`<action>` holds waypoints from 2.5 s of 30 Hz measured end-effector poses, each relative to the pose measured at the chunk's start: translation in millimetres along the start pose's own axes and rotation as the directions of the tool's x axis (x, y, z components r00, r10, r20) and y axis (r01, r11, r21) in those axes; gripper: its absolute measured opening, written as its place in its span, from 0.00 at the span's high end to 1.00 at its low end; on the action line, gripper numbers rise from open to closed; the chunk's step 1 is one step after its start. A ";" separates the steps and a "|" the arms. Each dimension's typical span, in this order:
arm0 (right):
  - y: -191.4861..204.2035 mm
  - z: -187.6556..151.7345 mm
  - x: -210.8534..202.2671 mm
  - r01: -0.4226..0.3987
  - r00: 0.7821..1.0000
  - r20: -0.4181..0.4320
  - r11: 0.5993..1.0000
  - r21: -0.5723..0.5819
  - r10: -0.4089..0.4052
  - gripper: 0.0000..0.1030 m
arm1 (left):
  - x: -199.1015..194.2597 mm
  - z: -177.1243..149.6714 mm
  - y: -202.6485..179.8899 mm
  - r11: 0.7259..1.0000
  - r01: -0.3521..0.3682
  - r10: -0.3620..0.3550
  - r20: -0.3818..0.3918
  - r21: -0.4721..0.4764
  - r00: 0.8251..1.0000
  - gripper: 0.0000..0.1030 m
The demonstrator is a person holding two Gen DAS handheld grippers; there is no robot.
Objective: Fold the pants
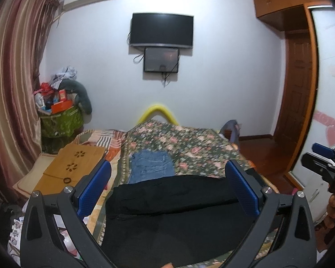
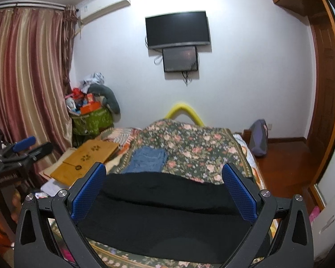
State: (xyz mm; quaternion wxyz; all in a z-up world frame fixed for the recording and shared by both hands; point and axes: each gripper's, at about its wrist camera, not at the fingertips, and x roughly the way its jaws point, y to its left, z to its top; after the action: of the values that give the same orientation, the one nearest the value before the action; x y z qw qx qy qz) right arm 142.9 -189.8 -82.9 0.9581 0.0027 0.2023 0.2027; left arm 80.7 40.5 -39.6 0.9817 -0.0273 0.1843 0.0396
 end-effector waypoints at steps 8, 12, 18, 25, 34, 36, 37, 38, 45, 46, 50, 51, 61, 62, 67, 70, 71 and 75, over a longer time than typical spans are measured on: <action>-44.3 -20.4 74.2 0.104 0.987 -0.128 0.994 0.033 -0.099 0.00 | 101.6 -7.9 51.0 0.997 -0.074 0.075 -0.158 0.012 0.985 0.00; -61.1 -28.0 111.2 0.121 0.974 -0.196 0.992 0.016 -0.116 0.00 | 150.0 -18.3 76.0 0.996 -0.090 0.091 -0.204 0.012 0.975 0.00; -73.2 -34.0 161.1 0.082 0.961 -0.263 0.996 -0.018 -0.084 0.00 | 219.3 -37.8 110.1 0.982 -0.176 0.188 -0.253 0.071 0.949 0.00; -72.6 -43.1 231.6 -0.058 0.945 -0.326 0.996 -0.072 0.031 0.01 | 311.6 -78.1 142.7 0.986 -0.140 0.167 -0.416 0.096 0.894 0.06; -60.9 -64.4 318.9 -0.213 0.878 -0.463 0.965 -0.151 0.121 0.07 | 393.3 -134.7 174.0 0.990 -0.116 0.141 -0.628 0.081 0.765 0.47; -61.3 -67.9 333.9 -0.245 0.858 -0.493 0.959 -0.145 0.145 0.09 | 401.3 -142.1 180.4 0.991 -0.111 0.137 -0.644 0.080 0.753 0.48; -63.0 -68.2 341.4 -0.259 0.849 -0.505 0.955 -0.141 0.155 0.10 | 405.0 -146.0 184.2 0.991 -0.109 0.129 -0.653 0.071 0.746 0.48; -63.6 -69.3 348.2 -0.272 0.840 -0.518 0.952 -0.139 0.164 0.10 | 409.5 -150.4 188.1 0.994 -0.098 0.105 -0.667 0.048 0.738 0.48; -64.4 -91.2 381.0 -0.368 0.744 -0.622 0.927 -0.077 0.243 0.14 | 424.2 -163.7 187.2 0.998 -0.027 -0.019 -0.706 -0.054 0.707 0.48; -65.5 -91.6 381.1 -0.375 0.740 -0.623 0.925 -0.067 0.254 0.13 | 426.0 -164.6 185.2 0.998 -0.014 -0.031 -0.711 -0.057 0.703 0.49; -68.7 -91.3 384.6 -0.392 0.721 -0.631 0.919 -0.033 0.285 0.18 | 435.8 -167.2 183.6 0.997 -0.027 -0.038 -0.730 -0.077 0.683 0.55; -67.8 -91.2 383.7 -0.397 0.722 -0.628 0.917 -0.035 0.289 0.23 | 436.7 -166.3 184.9 0.996 -0.036 -0.034 -0.731 -0.081 0.681 0.61; -58.6 -82.2 375.2 -0.382 0.753 -0.600 0.922 -0.065 0.270 0.90 | 418.6 -138.3 165.4 0.996 -0.079 0.087 -0.672 0.043 0.735 0.83; -56.5 -81.5 372.7 -0.371 0.763 -0.594 0.925 -0.080 0.255 0.91 | 416.0 -134.6 164.9 0.996 -0.081 0.092 -0.665 0.048 0.741 0.83; -54.0 -69.4 351.2 -0.312 0.821 -0.529 0.944 -0.102 0.214 0.93 | 382.7 -98.9 161.4 0.995 -0.083 0.096 -0.583 0.048 0.807 0.84; -56.2 -58.6 333.5 -0.281 0.841 -0.501 0.956 -0.079 0.205 0.94 | 352.5 -73.7 158.2 0.998 -0.057 0.062 -0.524 0.026 0.849 0.84; -57.8 -53.9 324.6 -0.268 0.853 -0.481 0.961 -0.069 0.203 0.94 | 343.3 -66.9 155.4 0.999 -0.047 0.053 -0.506 0.025 0.861 0.84; -57.5 -41.7 287.6 -0.265 0.874 -0.433 0.964 -0.039 0.223 0.94 | 307.4 -53.1 143.5 0.999 -0.024 0.043 -0.464 0.048 0.885 0.84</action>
State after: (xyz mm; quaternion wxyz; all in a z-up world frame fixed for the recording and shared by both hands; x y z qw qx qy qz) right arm 389.4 -133.8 -237.4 0.8568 -0.0624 0.3938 0.3271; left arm 334.5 200.5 -206.5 0.9086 -0.0127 0.4150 0.0452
